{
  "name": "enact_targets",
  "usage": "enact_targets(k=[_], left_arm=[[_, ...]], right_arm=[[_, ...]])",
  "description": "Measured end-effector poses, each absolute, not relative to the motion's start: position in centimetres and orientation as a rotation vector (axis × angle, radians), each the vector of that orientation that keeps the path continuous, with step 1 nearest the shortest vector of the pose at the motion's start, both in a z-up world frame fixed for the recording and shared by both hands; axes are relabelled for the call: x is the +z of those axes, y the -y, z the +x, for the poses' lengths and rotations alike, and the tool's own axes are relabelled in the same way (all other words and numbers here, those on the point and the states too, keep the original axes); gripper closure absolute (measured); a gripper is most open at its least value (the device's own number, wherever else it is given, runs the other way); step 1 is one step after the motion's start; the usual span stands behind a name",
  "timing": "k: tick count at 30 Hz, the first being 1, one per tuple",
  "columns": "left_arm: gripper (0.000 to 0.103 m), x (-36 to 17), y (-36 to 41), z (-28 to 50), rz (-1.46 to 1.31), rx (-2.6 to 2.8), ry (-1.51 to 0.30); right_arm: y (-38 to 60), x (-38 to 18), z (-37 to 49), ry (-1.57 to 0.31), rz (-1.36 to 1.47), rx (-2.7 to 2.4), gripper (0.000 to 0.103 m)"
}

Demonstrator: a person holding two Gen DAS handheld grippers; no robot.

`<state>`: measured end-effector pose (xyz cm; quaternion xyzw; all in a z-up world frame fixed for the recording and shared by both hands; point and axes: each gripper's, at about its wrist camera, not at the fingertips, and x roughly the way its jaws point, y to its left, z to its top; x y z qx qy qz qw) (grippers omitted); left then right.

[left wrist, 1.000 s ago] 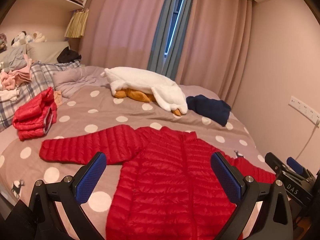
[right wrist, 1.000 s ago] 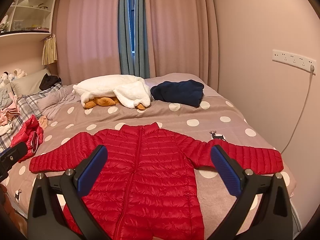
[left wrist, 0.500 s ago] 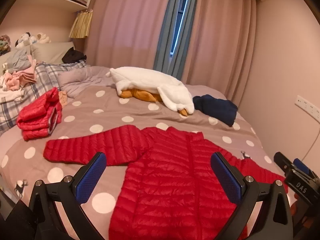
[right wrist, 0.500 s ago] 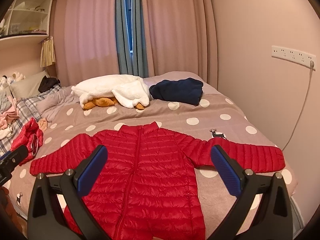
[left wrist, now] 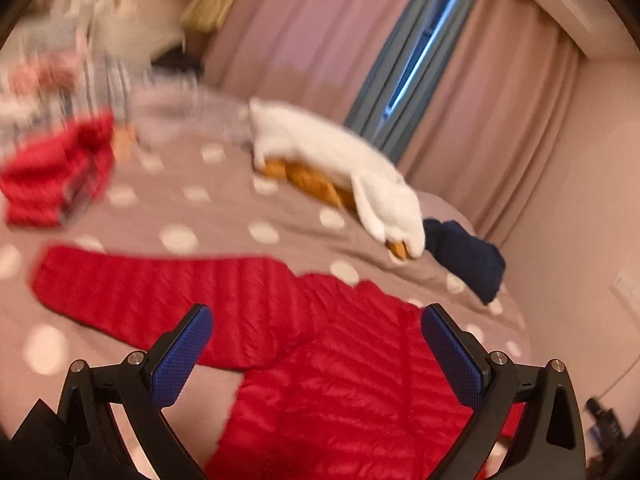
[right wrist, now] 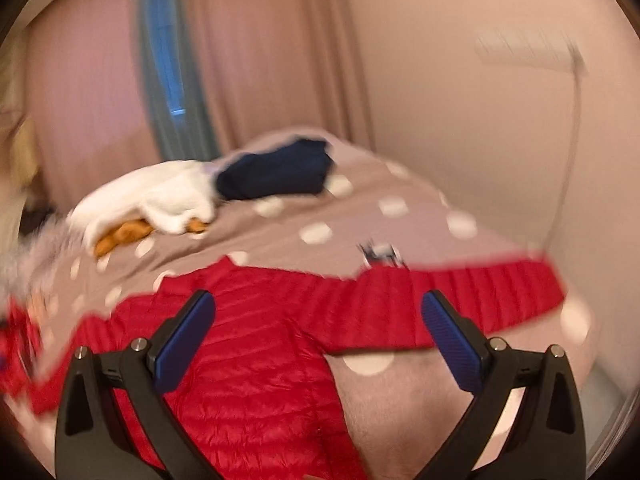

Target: Fold large clothes

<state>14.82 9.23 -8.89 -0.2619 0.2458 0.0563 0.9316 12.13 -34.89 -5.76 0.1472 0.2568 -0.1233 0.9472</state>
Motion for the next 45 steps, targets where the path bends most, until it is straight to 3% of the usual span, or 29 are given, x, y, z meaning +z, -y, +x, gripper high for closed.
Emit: enact_targets(k=[3,4,7,11,17,20,23,24,27,28,30,31,32,38,45], left_arm=[[0.003,-13.3,-11.4,17.9,-0.649,0.007,-0.599],[0.012,-14.9,-12.0,18.6,-0.678,0.009,-0.643],[0.024,-19.2,-12.7,20.5,-0.681,0.087,-0.813],[0.028,-24.3,-13.7,21.8,-0.743,0.147,-0.978],[0.028,-24.4,-16.0,20.6,-0.939,0.088,-0.842],[0.028,-25.3,-18.0,19.4,-1.099,0.056,-0.76],[0.041,-26.0,-19.3,18.7,-1.173,0.093,-0.742],[0.051,-26.0,-19.7,18.6,-1.174,0.116,-0.746],[0.069,-26.4,-19.8,17.9,-1.155,0.17,-0.739],[0.073,-26.4,-19.9,17.6,-1.155,0.183,-0.741],[0.076,-26.5,-20.1,17.4,-1.168,0.193,-0.736],[0.079,-26.7,-20.3,17.4,-1.17,0.198,-0.735],[0.08,-26.6,-20.2,17.1,-1.165,0.207,-0.733],[0.084,-26.2,-19.5,19.5,-1.022,0.269,-0.746],[0.084,-25.3,-17.8,20.6,-0.818,0.356,-0.765]], right_arm=[[39.9,-8.4,13.8,-0.557,0.498,-0.302,0.0],[41.2,-9.3,14.3,-0.577,0.541,-0.344,0.0],[45.5,-12.8,14.6,-0.648,0.696,-0.505,0.0],[50.1,-16.8,14.2,-0.689,0.92,-0.556,0.005],[53.6,-19.8,12.1,-0.643,1.051,-0.713,0.006],[54.8,-21.1,10.3,-0.492,1.223,-0.682,0.005],[55.2,-21.1,9.6,-0.399,1.273,-0.634,0.006],[55.2,-21.1,9.5,-0.373,1.27,-0.626,0.008],[54.5,-20.9,9.6,-0.349,1.236,-0.678,0.033],[54.4,-20.9,9.5,-0.362,1.218,-0.703,0.046],[54.3,-20.9,10.2,-0.388,1.182,-0.717,0.067],[54.6,-21.2,10.1,-0.401,1.167,-0.724,0.083],[54.6,-21.3,10.1,-0.409,1.158,-0.737,0.089],[55.0,-21.6,9.1,-0.394,1.106,-0.724,0.095],[51.8,-17.7,12.4,-0.415,0.928,-0.615,0.095]])
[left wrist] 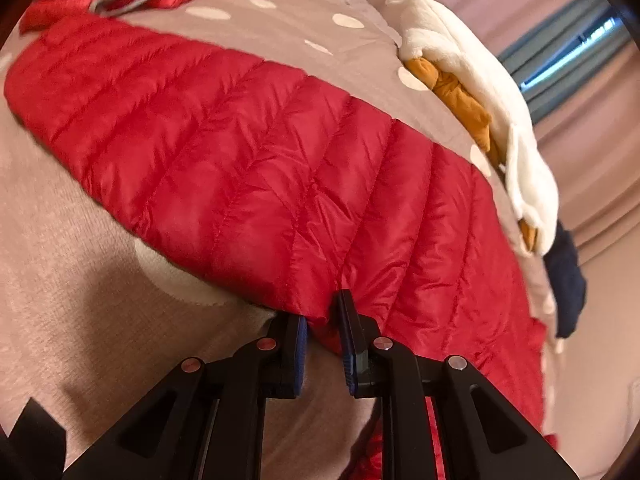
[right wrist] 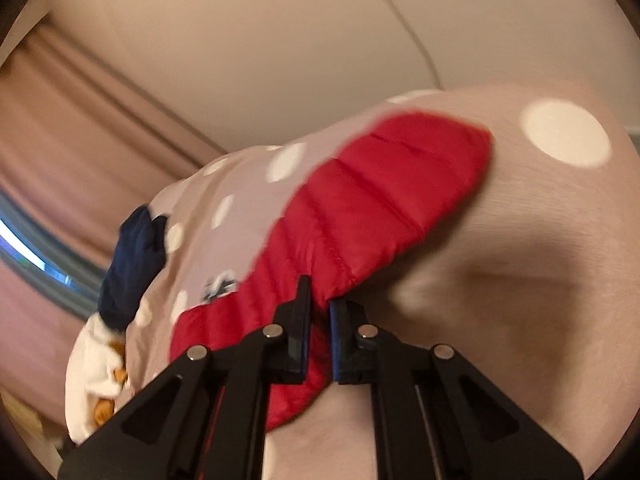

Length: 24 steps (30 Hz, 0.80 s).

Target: Fold large clothes

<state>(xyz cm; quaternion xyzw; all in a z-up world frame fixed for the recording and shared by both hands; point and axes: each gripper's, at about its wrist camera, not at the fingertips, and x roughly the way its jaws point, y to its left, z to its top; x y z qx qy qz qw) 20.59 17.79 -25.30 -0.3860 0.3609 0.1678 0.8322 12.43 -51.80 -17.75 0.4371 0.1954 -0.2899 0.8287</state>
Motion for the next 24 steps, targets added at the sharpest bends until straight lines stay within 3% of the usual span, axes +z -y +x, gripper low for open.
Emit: enact_targets(k=[13,18,24], left_arm=[[0.084,-25.2,-17.0,20.8,-0.736,0.401,-0.77],[0.084,-25.3,-17.0,20.9,-0.729,0.405,-0.77],[0.084,-25.3,-17.0,20.9,-0.734,0.402,-0.768]], right_arm=[[37.4,-11.7,20.2,-0.449,0.619,-0.227,0.095],[28.3,-11.8,22.1,-0.505,0.401,-0.049,0.095],[18.1,-16.2,24.4,-0.672,0.199,0.181,0.095]])
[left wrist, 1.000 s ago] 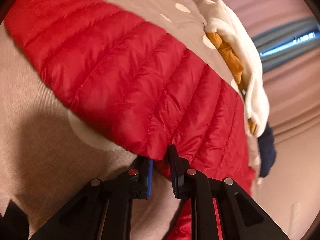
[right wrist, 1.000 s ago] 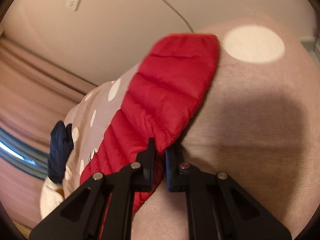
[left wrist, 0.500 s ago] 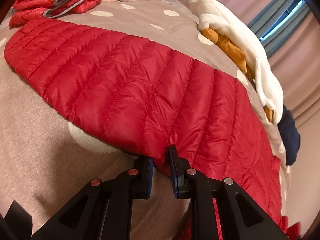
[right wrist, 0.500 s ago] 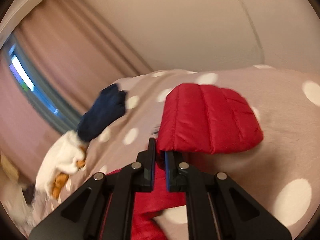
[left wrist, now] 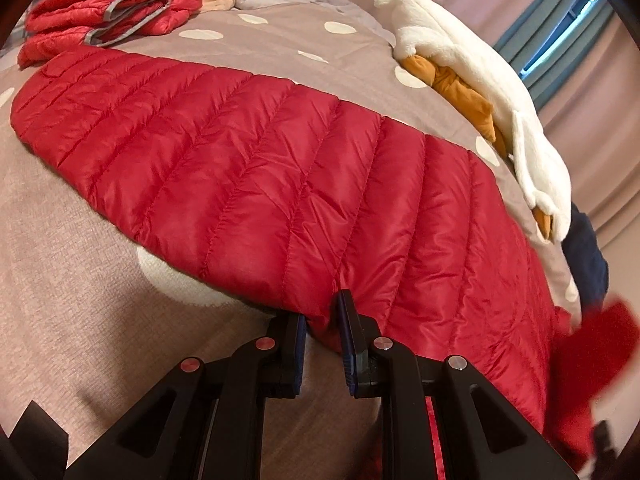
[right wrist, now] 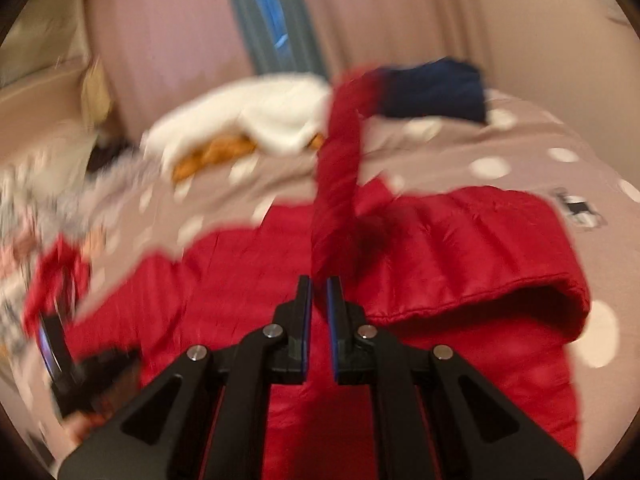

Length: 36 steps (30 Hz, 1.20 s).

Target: Fold large clothes

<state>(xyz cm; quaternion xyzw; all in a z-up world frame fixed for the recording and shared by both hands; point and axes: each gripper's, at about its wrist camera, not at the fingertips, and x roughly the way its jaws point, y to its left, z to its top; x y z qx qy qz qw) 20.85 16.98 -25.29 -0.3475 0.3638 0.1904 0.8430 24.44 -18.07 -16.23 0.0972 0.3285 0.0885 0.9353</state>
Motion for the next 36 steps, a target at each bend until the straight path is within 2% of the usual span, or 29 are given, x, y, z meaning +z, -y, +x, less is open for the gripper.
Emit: enact_targets(k=[3,9,10,11,12,13,16,25,30,36], left_arm=[[0.084,-25.3,-17.0,20.8,-0.742,0.403,-0.767],[0.084,-25.3,-16.9,20.9,-0.742,0.402,-0.764],[0.084,-25.3,-16.9,20.9,-0.742,0.402,-0.764],[0.084,-25.3,-16.9,21.0,-0.746,0.399,-0.763],[0.084,-25.4,-17.0,20.9,-0.749,0.396,-0.762],[0.084,-25.4,-17.0,20.9,-0.752,0.393,-0.761],[0.084,-25.4,-17.1,20.9,-0.751,0.39,-0.761],[0.084,-25.4,-16.9,21.1,-0.743,0.391,-0.759],[0.084,-25.4,-16.9,21.2,-0.741,0.391,-0.76],[0.084,-25.4,-16.7,21.4,-0.723,0.398,-0.765]], right_arm=[[15.9,-18.2,25.2,-0.734,0.161,0.236,0.095],[14.7,-17.3,24.0,-0.688,0.103,0.257,0.092],[14.7,-17.3,24.0,-0.697,0.103,0.243,0.078],[15.5,-17.2,24.0,-0.716,0.111,0.238,0.044],[16.2,-17.3,24.6,-0.737,0.127,0.232,0.024],[17.0,-17.4,25.2,-0.75,0.148,0.216,0.0],[19.3,-18.0,26.4,-0.776,0.165,0.095,0.001],[21.0,-20.0,28.8,-0.784,-0.04,-0.024,0.001],[21.6,-21.1,30.1,-0.842,-0.079,0.032,0.001],[19.4,-21.3,29.7,-0.817,-0.212,0.154,0.001]])
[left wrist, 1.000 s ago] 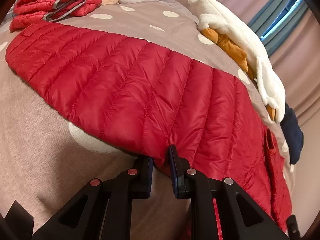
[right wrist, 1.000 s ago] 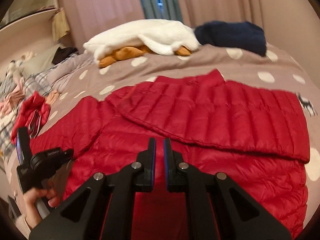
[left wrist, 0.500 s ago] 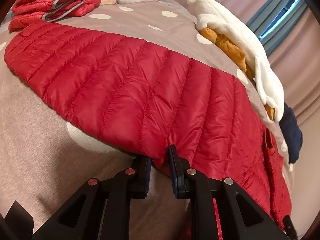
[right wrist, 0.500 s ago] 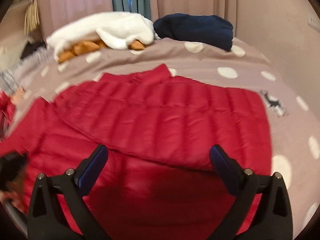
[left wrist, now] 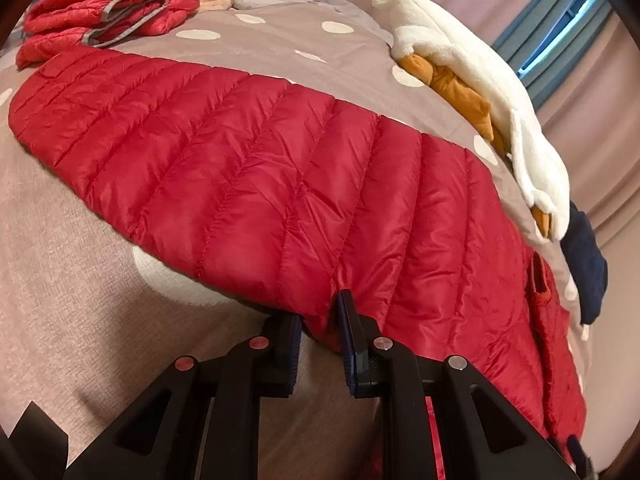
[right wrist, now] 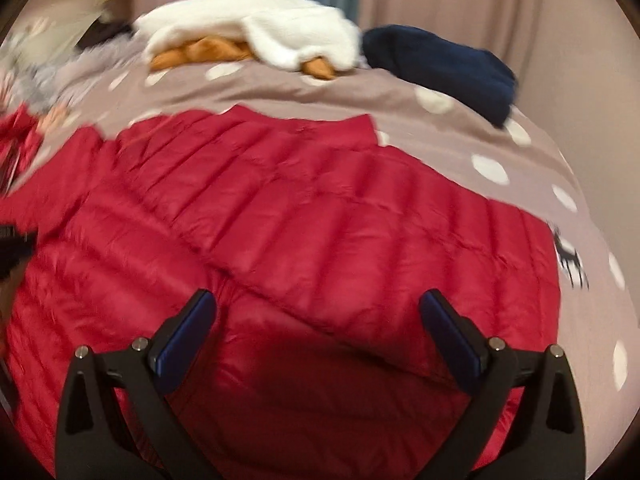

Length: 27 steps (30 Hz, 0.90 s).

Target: Fold large clothes

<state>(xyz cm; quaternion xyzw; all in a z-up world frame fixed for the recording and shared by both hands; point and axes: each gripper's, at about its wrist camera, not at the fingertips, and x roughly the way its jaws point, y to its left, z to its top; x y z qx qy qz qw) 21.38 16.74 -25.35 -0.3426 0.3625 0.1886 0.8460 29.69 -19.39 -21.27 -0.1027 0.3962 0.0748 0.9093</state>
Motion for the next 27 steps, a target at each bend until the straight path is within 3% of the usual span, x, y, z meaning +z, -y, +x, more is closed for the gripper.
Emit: enact_targets(k=[3,6,8,10,11,18,23,25,27], left_arm=[[0.084,-25.4,-16.7,21.4,-0.723,0.398,-0.764],[0.084,-25.3,-16.7,21.4,-0.719,0.399,-0.765],[0.084,-25.4,-16.7,21.4,-0.72,0.399,-0.765],[0.084,-25.4,-16.7,21.4,-0.72,0.399,-0.765],[0.084,-25.3,-16.6,21.5,-0.715,0.401,-0.766],[0.084,-25.2,-16.1,21.9,-0.674,0.417,-0.768],[0.084,-25.2,-16.5,22.0,-0.72,0.394,-0.767],[0.084,-25.3,-17.3,21.7,-0.764,0.372,-0.765],[0.084,-25.4,-18.2,21.5,-0.838,0.345,-0.77]], right_arm=[[17.9,-22.5,30.2,-0.829,-0.325,0.15,0.007],[17.7,-22.3,30.9,-0.812,-0.311,0.186,0.04],[17.8,-21.9,31.6,-0.796,-0.29,0.172,0.071],[17.5,-22.1,32.4,-0.803,-0.307,0.129,0.089],[17.4,-22.4,32.7,-0.807,-0.319,0.108,0.094],[16.7,-19.3,30.5,-0.695,-0.161,0.317,0.097],[13.5,-18.7,28.6,-0.737,-0.153,0.484,0.096],[12.2,-19.8,28.3,-0.788,-0.234,0.478,0.091],[11.4,-21.0,28.2,-0.819,-0.308,0.388,0.077]])
